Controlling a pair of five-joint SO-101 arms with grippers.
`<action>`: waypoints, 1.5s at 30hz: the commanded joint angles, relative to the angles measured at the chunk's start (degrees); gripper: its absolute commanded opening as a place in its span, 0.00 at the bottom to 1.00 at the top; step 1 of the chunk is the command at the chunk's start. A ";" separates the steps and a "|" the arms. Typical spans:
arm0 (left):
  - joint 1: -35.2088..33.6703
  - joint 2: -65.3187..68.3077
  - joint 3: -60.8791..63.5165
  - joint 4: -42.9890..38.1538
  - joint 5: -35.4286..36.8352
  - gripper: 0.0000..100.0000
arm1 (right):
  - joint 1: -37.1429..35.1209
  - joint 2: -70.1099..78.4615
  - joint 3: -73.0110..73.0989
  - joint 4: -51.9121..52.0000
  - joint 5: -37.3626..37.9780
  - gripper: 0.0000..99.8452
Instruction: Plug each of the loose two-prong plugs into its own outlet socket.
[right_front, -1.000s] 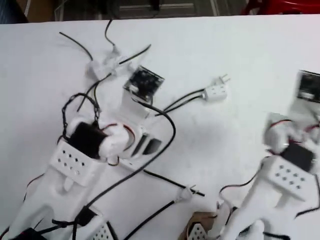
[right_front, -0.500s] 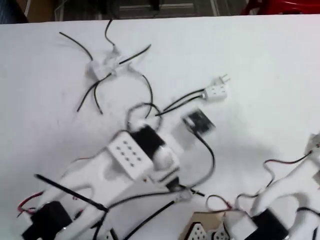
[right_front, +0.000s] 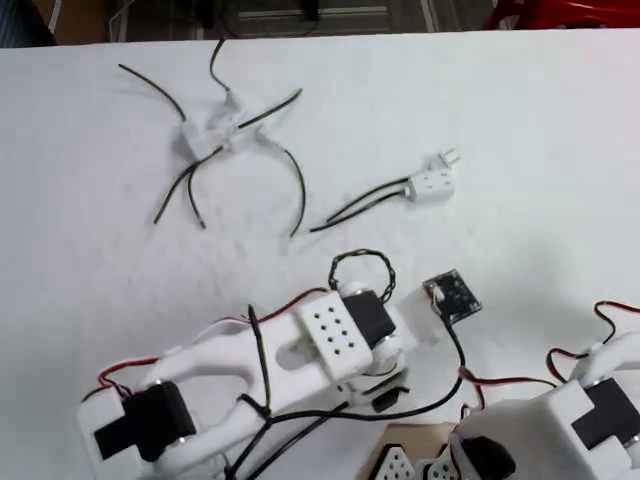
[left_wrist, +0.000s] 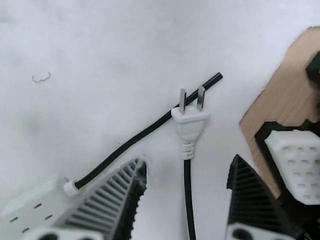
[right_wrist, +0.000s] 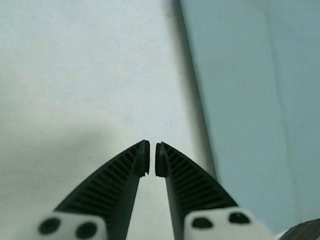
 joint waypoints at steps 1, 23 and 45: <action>0.92 -0.13 4.22 -7.47 3.78 0.27 | 1.19 0.22 -3.52 -1.10 0.35 0.03; 2.95 13.76 -3.25 -3.16 4.22 0.26 | 4.70 15.08 -30.42 8.48 0.35 0.03; 3.21 21.23 -16.70 3.25 4.22 0.08 | 6.81 16.66 -37.71 13.41 0.35 0.03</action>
